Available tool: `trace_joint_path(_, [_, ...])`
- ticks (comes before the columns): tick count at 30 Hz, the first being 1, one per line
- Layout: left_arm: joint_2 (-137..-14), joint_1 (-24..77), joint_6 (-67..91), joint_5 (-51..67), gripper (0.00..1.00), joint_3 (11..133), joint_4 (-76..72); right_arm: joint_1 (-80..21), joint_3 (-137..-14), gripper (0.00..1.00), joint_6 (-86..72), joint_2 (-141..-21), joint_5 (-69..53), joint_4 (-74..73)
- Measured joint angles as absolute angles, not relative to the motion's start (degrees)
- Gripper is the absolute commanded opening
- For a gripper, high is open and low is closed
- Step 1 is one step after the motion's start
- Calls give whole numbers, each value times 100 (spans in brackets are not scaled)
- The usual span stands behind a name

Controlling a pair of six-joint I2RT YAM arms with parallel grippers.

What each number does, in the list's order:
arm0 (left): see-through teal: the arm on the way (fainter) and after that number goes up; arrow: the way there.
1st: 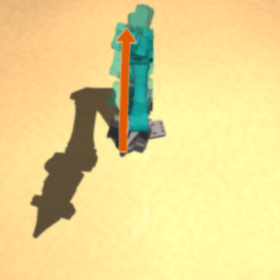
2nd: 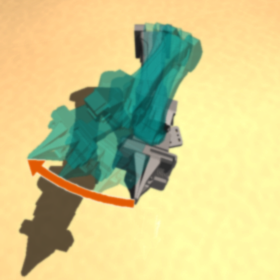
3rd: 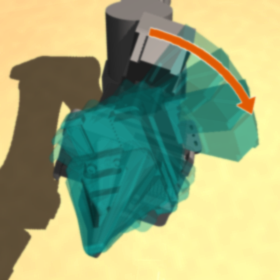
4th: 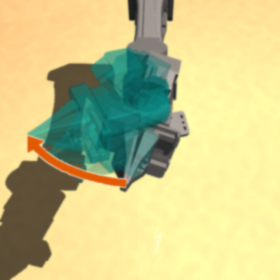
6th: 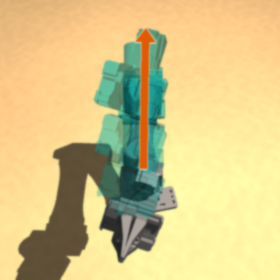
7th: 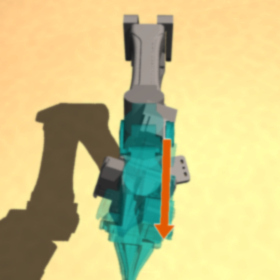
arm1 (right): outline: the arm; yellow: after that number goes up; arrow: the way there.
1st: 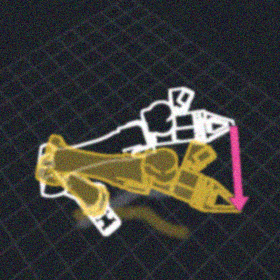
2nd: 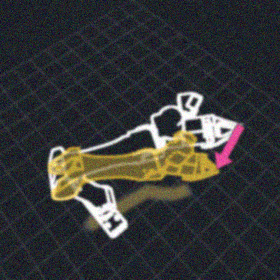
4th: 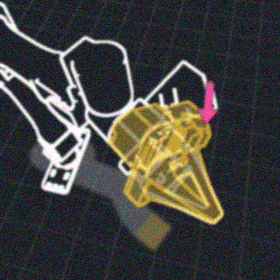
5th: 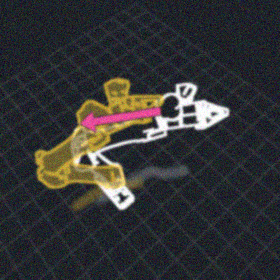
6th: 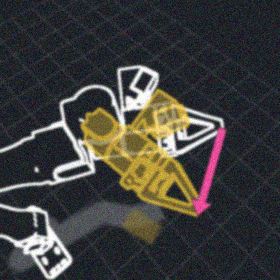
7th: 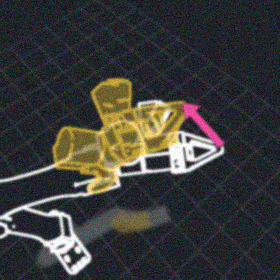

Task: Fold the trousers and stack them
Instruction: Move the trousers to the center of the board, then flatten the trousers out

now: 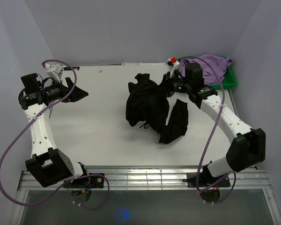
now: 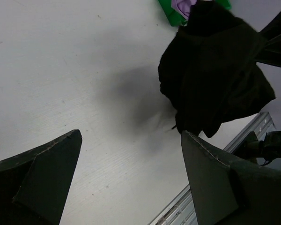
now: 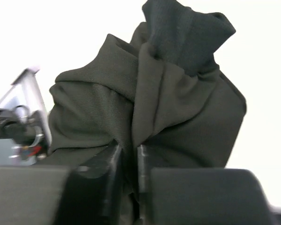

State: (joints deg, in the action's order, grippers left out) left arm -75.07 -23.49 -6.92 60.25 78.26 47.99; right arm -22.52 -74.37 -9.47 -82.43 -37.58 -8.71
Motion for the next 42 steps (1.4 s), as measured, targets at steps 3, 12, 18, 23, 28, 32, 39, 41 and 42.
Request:
trace_joint_path(3, [-7422, -2349, -989, 5988, 98, 7526, 4862, -2591, -6965, 90, -1551, -8674, -3767, -311])
trace_joint_path(12, [-7808, -2014, -1809, 5489, 95, 6386, 5148, -2362, -6921, 91, -1232, -9188, -3551, -263])
trace_joint_path(18, [-8171, -967, -1879, 4965, 87, 5349, 5096, -2150, -6674, 96, -460, -8903, -3269, -886])
trace_joint_path(23, [-9376, -746, -1741, 4947, 76, 5363, 4943, -2226, -6471, 100, -117, -8884, -3133, -1061])
trace_joint_path(28, [-10379, -491, -1433, 5393, 74, 5358, 4755, -2268, -6412, 94, 34, -9286, -3074, -1138])
trace_joint_path(32, [-10497, -263, -1031, 5763, 64, 5247, 4287, -2268, -6104, 84, 43, -9485, -2963, -1144])
trace_joint_path(39, [-11037, -158, -395, 5793, 0, 5295, 3616, -2268, -5990, 53, 84, -9863, -2670, -1085])
trace_joint_path(41, [-11080, -189, -362, 5693, 0, 5448, 3691, -2250, -5920, 39, 89, -9863, -2606, -1048])
trace_joint_path(42, [-11076, -233, -386, 5588, 0, 5555, 3745, -2241, -5898, 34, 89, -9863, -2587, -1050])
